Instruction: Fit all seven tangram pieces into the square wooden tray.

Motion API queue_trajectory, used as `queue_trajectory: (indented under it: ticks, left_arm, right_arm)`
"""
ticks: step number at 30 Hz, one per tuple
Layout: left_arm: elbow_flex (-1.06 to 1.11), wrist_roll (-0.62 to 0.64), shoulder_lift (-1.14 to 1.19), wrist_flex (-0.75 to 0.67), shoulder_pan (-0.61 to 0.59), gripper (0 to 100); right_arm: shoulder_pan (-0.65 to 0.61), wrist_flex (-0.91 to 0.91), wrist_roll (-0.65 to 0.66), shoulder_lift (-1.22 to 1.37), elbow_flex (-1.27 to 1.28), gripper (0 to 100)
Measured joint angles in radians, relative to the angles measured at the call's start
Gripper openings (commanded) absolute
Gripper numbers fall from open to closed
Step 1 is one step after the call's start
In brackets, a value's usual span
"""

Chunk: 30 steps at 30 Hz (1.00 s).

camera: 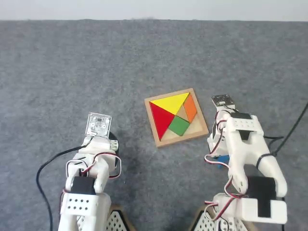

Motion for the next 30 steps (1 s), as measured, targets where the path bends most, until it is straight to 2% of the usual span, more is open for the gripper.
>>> queue_trajectory:
  ticks: [5,14,20,25,30]
  left_arm:
    - [0.0,0.0,0.0,0.0,0.0,2]
    - [0.0,0.0,0.0,0.0,0.0,2]
    - [0.0,0.0,0.0,0.0,0.0,2]
    - [0.0,0.0,0.0,0.0,0.0,2]
    - [0.0,0.0,0.0,0.0,0.0,2]
  right_arm:
    - [0.002,0.0,-0.006,0.005,-0.011,8.7]
    - [0.003,0.003,-0.035,0.035,-0.084,9.0]
    - [-0.006,0.078,-0.038,0.046,-0.275,9.0]
    - [-0.017,0.204,0.025,0.052,-0.499,9.0]
    - [-0.11,0.278,0.129,0.14,-0.681,9.1]
